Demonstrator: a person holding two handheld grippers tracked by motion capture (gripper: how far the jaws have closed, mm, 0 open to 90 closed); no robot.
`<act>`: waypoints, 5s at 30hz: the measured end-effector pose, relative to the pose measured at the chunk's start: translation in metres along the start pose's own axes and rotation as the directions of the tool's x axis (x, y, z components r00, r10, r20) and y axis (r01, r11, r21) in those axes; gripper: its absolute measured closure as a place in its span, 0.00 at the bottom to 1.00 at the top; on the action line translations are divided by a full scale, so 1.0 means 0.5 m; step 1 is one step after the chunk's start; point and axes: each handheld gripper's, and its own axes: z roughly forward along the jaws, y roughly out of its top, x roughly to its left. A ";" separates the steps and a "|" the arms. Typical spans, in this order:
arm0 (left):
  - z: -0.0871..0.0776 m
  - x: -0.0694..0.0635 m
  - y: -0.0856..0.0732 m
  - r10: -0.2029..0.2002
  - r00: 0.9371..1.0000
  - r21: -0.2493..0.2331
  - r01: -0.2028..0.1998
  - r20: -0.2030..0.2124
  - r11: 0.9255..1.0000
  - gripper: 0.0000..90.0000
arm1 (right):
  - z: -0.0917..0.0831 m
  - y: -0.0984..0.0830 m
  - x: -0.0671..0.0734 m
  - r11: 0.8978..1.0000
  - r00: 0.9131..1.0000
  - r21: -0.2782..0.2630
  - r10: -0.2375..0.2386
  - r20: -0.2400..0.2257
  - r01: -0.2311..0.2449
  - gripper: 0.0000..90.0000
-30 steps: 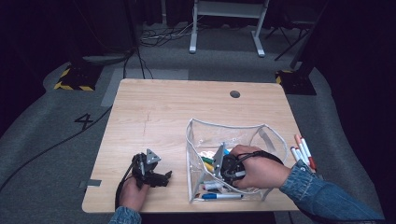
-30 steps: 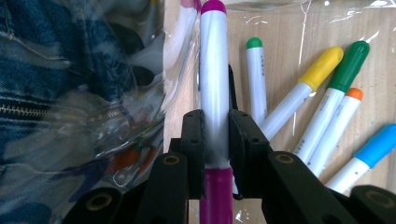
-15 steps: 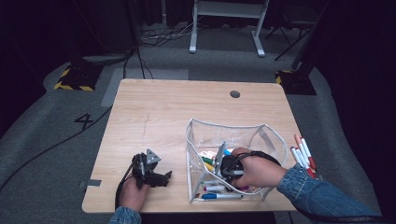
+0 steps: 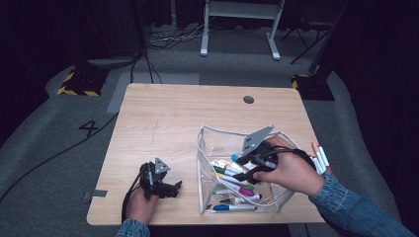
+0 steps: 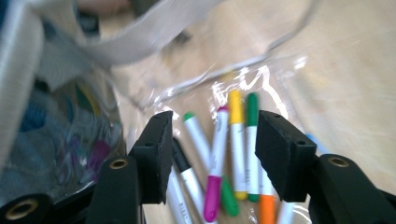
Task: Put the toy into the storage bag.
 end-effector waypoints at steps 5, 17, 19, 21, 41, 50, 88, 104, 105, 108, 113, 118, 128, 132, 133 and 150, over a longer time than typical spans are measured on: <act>0.000 0.000 0.000 0.001 1.000 0.000 -0.001 -0.001 1.000 0.00 | -0.087 -0.026 -0.026 0.988 0.992 -0.112 0.110 0.068 -0.102 0.58; 0.001 0.001 0.001 0.001 1.000 -0.002 -0.001 -0.008 1.000 0.00 | -0.250 -0.203 -0.077 0.918 0.911 -0.268 0.353 0.212 -0.293 0.64; 0.000 0.002 0.002 -0.001 1.000 0.007 0.001 -0.003 1.000 0.00 | -0.262 -0.239 -0.086 0.896 0.883 -0.292 0.407 0.235 -0.336 0.65; 0.001 0.001 0.001 -0.002 1.000 0.001 0.002 -0.006 1.000 0.00 | -0.265 -0.268 -0.092 0.879 0.856 -0.305 0.447 0.259 -0.367 0.66; 0.001 0.002 0.002 0.001 1.000 0.003 -0.001 -0.008 1.000 0.00 | -0.078 -0.539 -0.169 0.774 0.683 -0.247 0.631 0.368 -0.583 0.66; 0.001 0.002 0.002 0.002 1.000 0.003 -0.002 -0.008 1.000 0.00 | -0.046 -0.584 -0.200 0.737 0.646 -0.228 0.670 0.364 -0.636 0.68; 0.001 0.000 0.001 -0.006 1.000 0.003 0.006 -0.009 1.000 0.00 | -0.192 -0.373 -0.173 0.860 0.791 -0.164 0.508 0.341 -0.482 0.86; -0.001 -0.001 -0.001 -0.011 1.000 0.006 0.011 -0.013 1.000 0.00 | -0.240 -0.209 -0.130 0.950 0.914 -0.124 0.309 0.264 -0.286 0.86; -0.001 -0.001 -0.001 -0.013 1.000 0.006 0.013 -0.012 1.000 0.00 | -0.238 -0.199 -0.126 0.955 0.919 -0.122 0.295 0.262 -0.271 0.86; -0.001 -0.001 -0.001 -0.010 1.000 0.005 0.010 -0.013 1.000 0.00 | -0.233 -0.173 -0.115 0.967 0.936 -0.106 0.252 0.246 -0.232 0.86; 0.000 -0.001 0.000 -0.009 1.000 0.004 0.009 -0.014 1.000 0.00 | -0.215 -0.136 -0.104 0.980 0.959 -0.062 0.198 0.202 -0.189 0.86; 0.001 0.000 0.001 -0.010 1.000 0.003 0.010 -0.011 1.000 0.00 | -0.182 -0.104 -0.090 0.990 0.979 -0.026 0.141 0.147 -0.139 0.86; 0.002 -0.001 0.002 -0.012 1.000 0.004 0.012 -0.008 1.000 0.00 | -0.122 -0.054 -0.056 0.997 0.999 0.079 -0.003 0.047 0.000 0.86; 0.002 -0.001 0.002 -0.013 1.000 0.004 0.013 -0.009 1.000 0.00 | -0.097 -0.042 -0.048 0.991 0.999 0.135 -0.026 0.019 0.023 0.86; 0.002 -0.001 0.002 -0.012 1.000 0.004 0.012 -0.008 1.000 0.00 | -0.087 -0.040 -0.046 0.988 0.999 0.153 -0.032 0.014 0.029 0.86; 0.002 0.000 0.003 -0.007 1.000 0.005 0.007 -0.009 1.000 0.00 | 0.016 0.002 -0.002 0.934 0.984 0.312 -0.162 -0.071 0.176 0.86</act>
